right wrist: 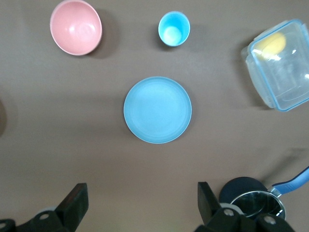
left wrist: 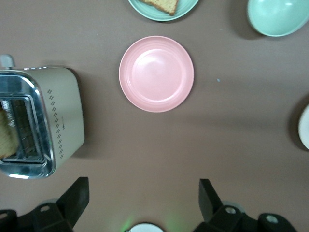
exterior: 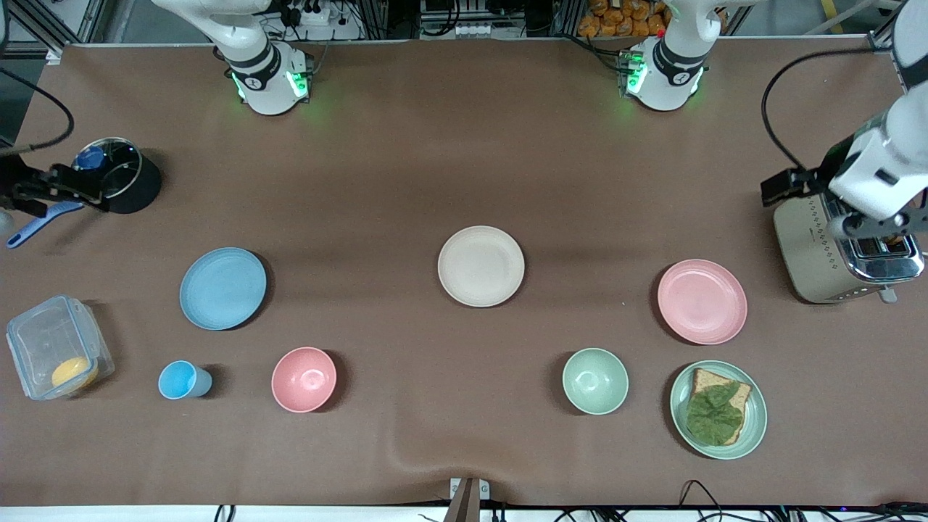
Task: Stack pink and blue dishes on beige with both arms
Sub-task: 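Reach the right gripper to the blue plate while the left gripper reaches pink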
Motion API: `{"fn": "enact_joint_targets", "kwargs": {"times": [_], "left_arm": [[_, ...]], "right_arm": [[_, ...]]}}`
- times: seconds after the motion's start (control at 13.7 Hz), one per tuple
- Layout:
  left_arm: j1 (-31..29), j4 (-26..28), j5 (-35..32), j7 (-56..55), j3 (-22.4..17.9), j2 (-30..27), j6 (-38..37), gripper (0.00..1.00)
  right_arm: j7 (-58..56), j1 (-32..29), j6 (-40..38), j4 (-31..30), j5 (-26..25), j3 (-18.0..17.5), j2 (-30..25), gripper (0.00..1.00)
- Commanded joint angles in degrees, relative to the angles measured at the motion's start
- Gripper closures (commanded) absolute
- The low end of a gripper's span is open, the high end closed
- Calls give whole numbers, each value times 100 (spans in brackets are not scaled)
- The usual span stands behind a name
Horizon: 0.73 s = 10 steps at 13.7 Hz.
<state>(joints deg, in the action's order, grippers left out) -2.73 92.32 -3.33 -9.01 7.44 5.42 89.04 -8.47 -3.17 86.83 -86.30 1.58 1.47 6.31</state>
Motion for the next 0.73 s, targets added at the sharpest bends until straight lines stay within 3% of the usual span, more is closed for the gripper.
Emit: {"fn": "enact_joint_targets", "kwargs": {"times": [0.0, 0.36, 0.66], "left_arm": [[-297, 1091, 140, 163, -23, -76, 1251, 0], [-711, 2728, 87, 207, -32, 274, 3642, 0], [-1044, 2774, 87, 207, -32, 1231, 4567, 0]], "right_arm": [[55, -44, 18, 61, 10, -24, 379, 0], [12, -623, 97, -201, 97, -6, 1371, 0], [-364, -940, 1833, -1509, 124, -15, 1644, 0]]}}
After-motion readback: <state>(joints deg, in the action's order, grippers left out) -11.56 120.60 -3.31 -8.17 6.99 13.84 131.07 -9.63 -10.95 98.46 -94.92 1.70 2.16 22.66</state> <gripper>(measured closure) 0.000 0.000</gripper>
